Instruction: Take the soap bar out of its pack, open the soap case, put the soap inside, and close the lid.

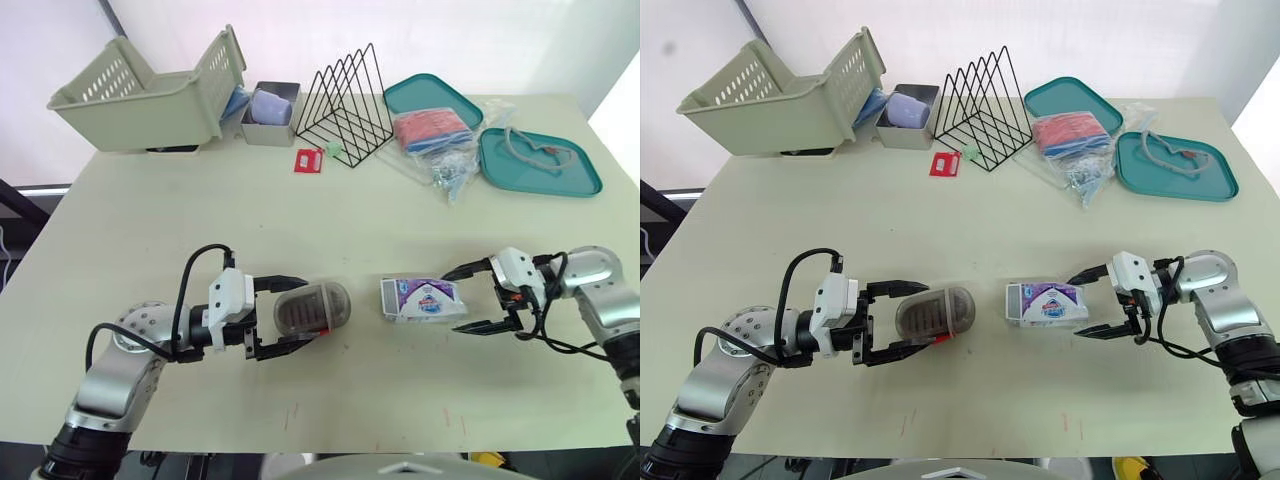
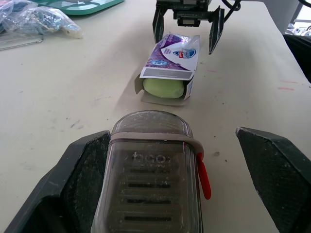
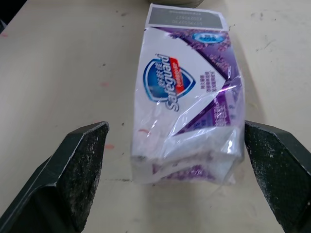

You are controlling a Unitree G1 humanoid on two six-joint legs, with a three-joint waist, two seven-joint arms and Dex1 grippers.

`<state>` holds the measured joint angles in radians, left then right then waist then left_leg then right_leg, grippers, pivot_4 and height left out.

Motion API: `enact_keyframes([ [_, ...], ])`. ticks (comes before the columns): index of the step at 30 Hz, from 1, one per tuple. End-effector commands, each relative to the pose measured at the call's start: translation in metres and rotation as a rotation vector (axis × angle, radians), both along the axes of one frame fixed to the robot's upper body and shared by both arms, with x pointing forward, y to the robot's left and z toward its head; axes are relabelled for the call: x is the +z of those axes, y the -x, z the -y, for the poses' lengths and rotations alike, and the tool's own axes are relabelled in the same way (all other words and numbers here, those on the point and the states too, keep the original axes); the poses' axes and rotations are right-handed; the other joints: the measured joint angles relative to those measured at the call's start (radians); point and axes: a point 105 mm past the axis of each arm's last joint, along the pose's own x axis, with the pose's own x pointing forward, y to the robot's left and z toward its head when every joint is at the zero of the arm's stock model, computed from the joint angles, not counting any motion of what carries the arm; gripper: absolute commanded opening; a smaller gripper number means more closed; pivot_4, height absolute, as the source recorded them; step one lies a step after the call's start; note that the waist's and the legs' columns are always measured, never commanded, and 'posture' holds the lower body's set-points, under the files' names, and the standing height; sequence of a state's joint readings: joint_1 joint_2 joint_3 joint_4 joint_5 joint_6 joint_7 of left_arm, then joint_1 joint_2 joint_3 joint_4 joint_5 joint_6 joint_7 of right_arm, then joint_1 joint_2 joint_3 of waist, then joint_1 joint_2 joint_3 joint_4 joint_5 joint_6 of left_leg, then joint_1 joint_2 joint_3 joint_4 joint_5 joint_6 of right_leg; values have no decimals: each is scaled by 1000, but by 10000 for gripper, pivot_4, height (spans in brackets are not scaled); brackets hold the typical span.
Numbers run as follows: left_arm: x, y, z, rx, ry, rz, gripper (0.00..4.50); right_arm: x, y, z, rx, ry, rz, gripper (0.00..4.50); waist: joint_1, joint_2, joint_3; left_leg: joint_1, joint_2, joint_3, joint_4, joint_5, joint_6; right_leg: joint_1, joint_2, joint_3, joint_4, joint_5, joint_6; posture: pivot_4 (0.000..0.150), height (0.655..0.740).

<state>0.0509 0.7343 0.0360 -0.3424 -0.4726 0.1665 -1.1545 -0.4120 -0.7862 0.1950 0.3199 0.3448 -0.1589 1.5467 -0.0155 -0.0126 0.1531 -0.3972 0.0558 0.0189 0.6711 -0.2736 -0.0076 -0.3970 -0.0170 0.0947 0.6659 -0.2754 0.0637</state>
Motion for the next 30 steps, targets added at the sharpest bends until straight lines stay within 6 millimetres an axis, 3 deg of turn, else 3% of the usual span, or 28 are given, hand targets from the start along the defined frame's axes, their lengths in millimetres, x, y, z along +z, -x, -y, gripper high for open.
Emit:
enact_keyframes([
  [1,7,-1,0,-8,-6,43,44302,11,-7,-2,-12,-15,55,45000,0,0,0,0,0,0,0,0,0,0,0,0,0,0,0,1500,7400],
  [15,5,0,2,9,-3,49,44302,13,-13,-2,-22,-10,59,45000,0,0,0,0,0,0,0,0,0,0,0,0,0,0,0,1500,7400],
  [16,5,0,2,10,-3,49,45000,13,-13,-2,-21,-8,59,38563,0,0,0,0,0,0,0,0,0,0,0,0,0,0,0,1500,7400],
  [18,5,0,2,13,-3,51,45000,12,-13,-1,-22,-5,58,33957,0,0,0,0,0,0,0,0,0,0,0,0,0,0,0,1500,7400],
  [19,5,-1,2,15,-3,51,45000,12,-13,-1,-23,-4,59,27313,0,0,0,0,0,0,0,0,0,0,0,0,0,0,0,1500,7400],
  [22,4,-1,2,21,-4,52,45000,12,-13,-1,-28,-4,62,17186,-1,0,0,0,0,0,0,0,0,0,0,0,0,0,0,1500,7400],
  [30,4,-2,4,26,-3,52,45000,11,-12,1,-37,2,66,17186,-1,0,0,0,0,0,0,0,0,0,0,0,0,0,0,1500,7400],
])
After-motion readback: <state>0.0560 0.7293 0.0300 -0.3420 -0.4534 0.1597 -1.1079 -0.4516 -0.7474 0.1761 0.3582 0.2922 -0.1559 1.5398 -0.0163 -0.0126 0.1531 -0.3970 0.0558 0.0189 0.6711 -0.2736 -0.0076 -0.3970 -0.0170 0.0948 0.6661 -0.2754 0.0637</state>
